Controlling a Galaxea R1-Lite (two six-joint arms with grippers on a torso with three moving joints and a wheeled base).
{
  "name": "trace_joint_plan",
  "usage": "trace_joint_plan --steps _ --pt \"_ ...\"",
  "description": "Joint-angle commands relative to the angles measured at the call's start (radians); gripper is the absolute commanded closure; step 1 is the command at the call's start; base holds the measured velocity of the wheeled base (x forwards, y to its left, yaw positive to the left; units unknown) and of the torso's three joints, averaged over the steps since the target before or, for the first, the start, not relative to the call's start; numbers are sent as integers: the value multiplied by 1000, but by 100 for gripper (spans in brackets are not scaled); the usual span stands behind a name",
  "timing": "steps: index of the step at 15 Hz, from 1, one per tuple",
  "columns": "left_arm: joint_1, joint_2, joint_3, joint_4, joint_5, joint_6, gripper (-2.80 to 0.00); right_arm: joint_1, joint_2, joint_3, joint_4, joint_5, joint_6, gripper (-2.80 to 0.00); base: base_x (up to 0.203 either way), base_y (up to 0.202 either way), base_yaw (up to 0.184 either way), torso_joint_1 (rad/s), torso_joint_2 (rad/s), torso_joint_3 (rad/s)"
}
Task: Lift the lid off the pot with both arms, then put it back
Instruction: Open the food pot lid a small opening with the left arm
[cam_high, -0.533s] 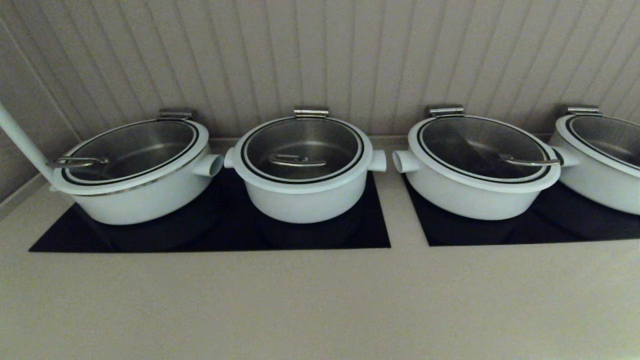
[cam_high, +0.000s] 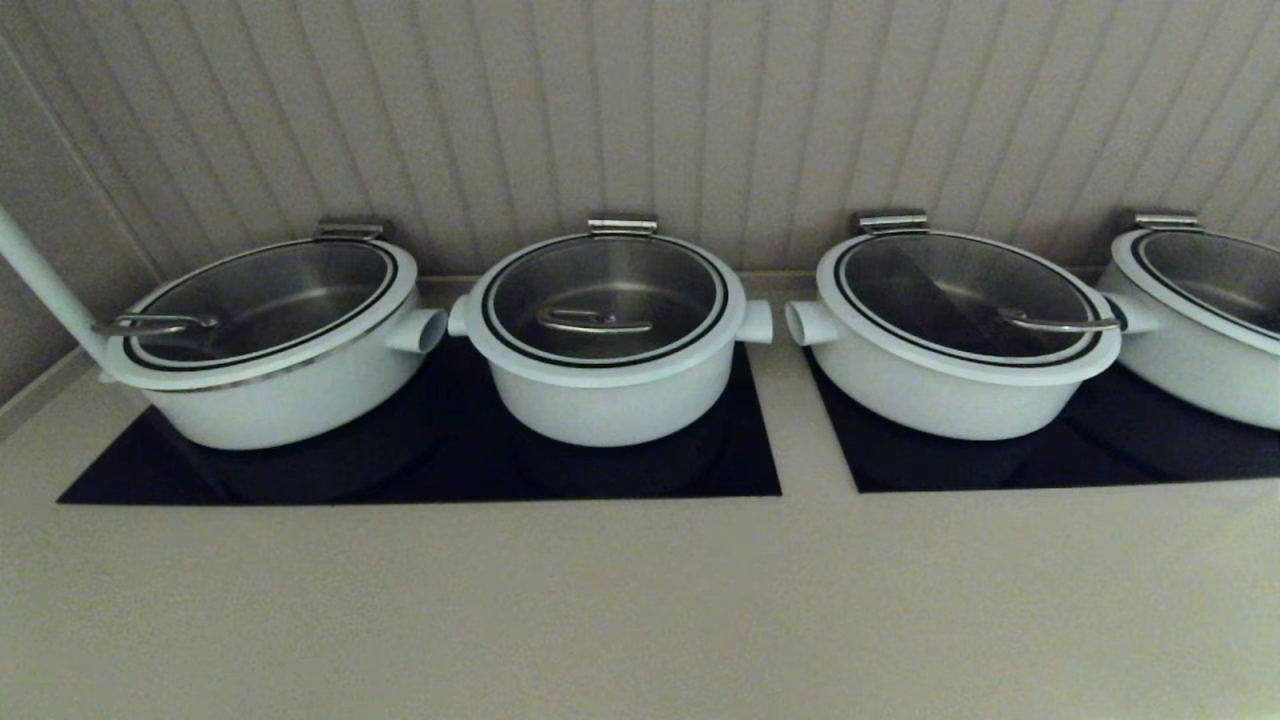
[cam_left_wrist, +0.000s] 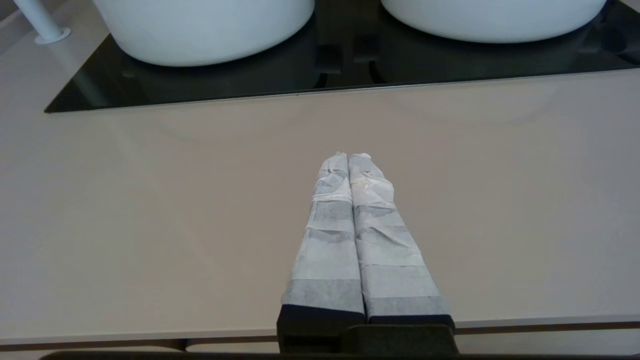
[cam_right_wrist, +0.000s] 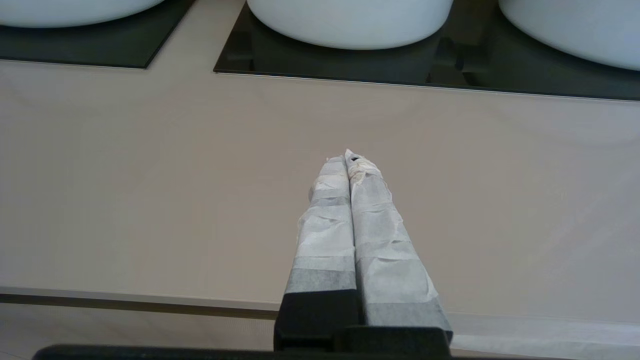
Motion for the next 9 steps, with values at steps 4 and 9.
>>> trace_joint_plan --steps 4,9 --pt "0 1 0 2 -8 6 0 0 1 0 -1 1 -1 0 0 0 0 0 0 0" --pt "0 1 0 0 -1 -33 0 0 1 0 1 1 -2 0 0 0 0 0 0 0"
